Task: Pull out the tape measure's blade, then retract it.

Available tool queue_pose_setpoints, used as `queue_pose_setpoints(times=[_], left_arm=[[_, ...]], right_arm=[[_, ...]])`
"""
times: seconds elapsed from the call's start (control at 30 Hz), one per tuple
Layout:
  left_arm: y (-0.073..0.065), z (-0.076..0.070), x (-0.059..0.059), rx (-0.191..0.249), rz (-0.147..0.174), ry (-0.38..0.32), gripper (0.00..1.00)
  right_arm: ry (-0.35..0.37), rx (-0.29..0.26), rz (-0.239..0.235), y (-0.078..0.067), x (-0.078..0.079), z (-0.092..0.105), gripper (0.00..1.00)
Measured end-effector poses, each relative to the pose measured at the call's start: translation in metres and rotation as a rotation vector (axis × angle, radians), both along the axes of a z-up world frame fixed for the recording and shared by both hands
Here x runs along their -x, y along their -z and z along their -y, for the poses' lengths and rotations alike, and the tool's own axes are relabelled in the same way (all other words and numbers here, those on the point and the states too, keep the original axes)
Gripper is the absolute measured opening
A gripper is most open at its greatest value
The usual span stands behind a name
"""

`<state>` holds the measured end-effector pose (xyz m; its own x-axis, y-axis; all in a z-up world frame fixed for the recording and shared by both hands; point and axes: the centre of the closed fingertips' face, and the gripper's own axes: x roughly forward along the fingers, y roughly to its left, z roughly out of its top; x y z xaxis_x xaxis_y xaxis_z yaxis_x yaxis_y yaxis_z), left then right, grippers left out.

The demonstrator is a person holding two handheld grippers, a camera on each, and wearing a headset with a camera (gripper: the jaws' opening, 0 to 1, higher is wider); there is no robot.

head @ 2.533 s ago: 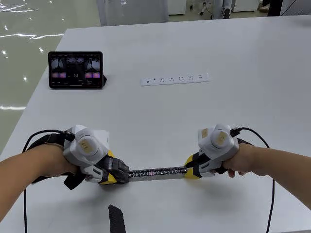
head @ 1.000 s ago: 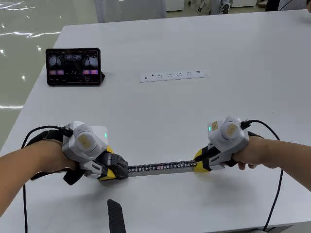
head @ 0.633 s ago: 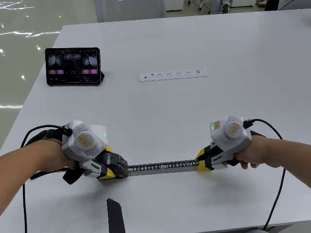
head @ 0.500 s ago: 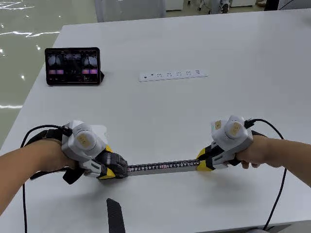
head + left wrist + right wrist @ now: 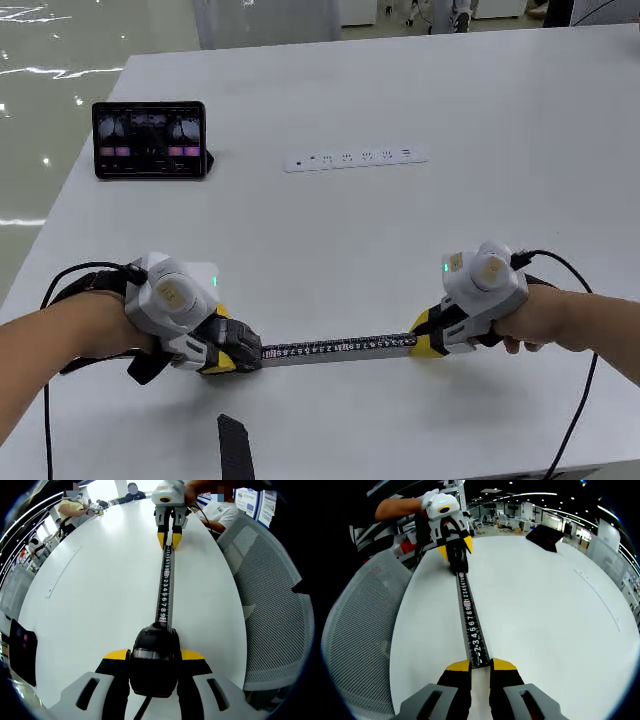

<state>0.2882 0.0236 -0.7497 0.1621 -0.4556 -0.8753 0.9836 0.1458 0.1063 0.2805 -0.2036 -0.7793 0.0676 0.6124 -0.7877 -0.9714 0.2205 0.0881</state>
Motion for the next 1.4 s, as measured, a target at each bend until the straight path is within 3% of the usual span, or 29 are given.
queue_pose_setpoints(times=[1.4], left_arm=[[-0.002,0.001,0.001,0.003,-0.001,-0.002,0.31]], right_arm=[[0.040,0.001,-0.014,-0.002,0.004,0.027,0.09]])
